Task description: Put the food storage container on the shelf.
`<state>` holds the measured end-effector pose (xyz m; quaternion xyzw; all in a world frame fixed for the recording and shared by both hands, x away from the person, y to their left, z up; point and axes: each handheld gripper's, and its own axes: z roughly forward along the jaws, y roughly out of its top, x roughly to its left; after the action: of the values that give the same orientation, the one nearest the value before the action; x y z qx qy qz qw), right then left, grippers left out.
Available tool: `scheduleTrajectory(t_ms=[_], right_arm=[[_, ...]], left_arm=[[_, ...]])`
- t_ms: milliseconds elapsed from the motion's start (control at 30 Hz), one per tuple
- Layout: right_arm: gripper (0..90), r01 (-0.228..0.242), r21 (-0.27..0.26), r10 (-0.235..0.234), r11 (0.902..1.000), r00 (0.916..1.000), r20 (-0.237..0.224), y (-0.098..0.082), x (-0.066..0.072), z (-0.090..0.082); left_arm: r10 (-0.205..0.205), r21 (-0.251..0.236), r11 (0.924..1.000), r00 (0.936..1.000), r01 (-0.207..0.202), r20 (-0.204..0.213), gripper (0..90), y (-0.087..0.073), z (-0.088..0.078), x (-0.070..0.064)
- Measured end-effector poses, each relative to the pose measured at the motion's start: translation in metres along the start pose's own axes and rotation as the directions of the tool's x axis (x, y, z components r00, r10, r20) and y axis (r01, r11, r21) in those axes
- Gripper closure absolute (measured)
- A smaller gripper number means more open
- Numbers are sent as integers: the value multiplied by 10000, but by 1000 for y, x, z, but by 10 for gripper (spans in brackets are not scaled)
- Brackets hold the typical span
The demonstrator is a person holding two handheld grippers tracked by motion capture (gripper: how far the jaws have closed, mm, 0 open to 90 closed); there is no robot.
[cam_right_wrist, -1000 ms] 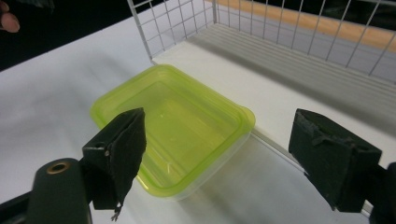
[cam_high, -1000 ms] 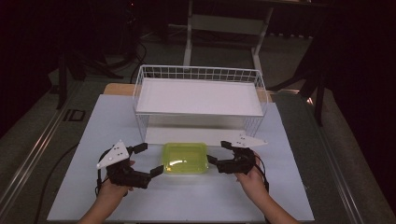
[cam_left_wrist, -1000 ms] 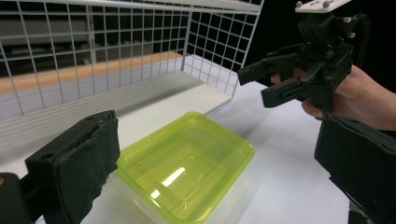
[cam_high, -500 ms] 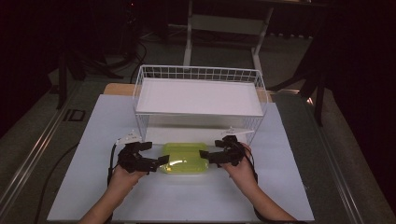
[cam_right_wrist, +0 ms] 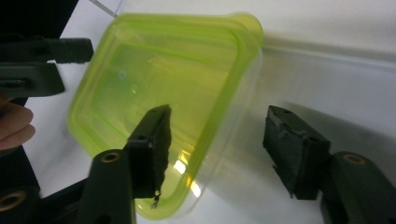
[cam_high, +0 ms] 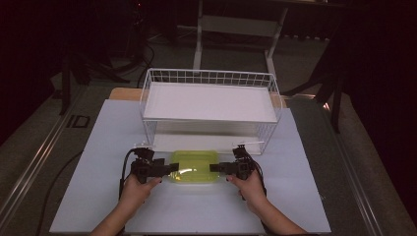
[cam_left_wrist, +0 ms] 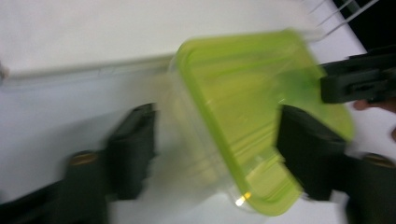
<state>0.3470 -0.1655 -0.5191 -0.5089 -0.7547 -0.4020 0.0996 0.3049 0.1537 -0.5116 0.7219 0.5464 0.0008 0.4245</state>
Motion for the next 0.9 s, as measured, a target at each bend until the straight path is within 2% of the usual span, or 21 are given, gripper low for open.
scheduleTrajectory(t_ms=[33,133,200,233,267,300,433,500,667,733,833,900], right_arm=[[522,-95,34,94,9999,9999,136,-1,-1,-1],[597,-224,-119,225,9997,9997,50,0,-3,-3],[627,-217,-129,217,9997,9998,19,0,-2,-4],[627,-148,-127,148,9998,9999,23,0,-1,-4],[655,-148,-127,148,9998,9999,23,0,-1,-4],[698,-85,-182,88,9998,9998,153,0,4,-4],[707,3,-234,4,9997,9996,285,-1,6,-4],[722,-323,-215,328,9992,9992,248,-2,7,-5],[732,-204,-314,218,9993,9988,446,-5,11,-7],[736,-253,-326,267,9991,9988,420,-6,12,-8],[744,-292,-361,304,9989,9990,325,-8,12,-9],[747,-127,-399,136,9991,9996,230,-10,12,-10]], left_arm=[[-124,86,9999,9999,123,54,380,-1,2,1],[-160,291,9995,9998,157,101,518,-2,5,2],[-185,284,9994,9998,182,83,595,-3,6,2],[-185,284,9994,9998,182,83,595,-3,6,2],[-256,86,9996,9996,255,121,595,-4,4,3],[-125,135,9998,9999,124,74,668,-4,4,2],[-119,280,9995,9999,121,-55,677,-2,3,0],[-234,271,9994,9997,236,-76,689,-3,2,-1],[-493,152,9987,9988,492,51,711,-5,1,-2],[-354,90,9993,9994,354,-3,714,-6,0,-3],[-397,41,9992,9992,397,38,726,-8,-1,-4],[-434,-21,9991,9990,435,77,733,-9,-2,-5]])
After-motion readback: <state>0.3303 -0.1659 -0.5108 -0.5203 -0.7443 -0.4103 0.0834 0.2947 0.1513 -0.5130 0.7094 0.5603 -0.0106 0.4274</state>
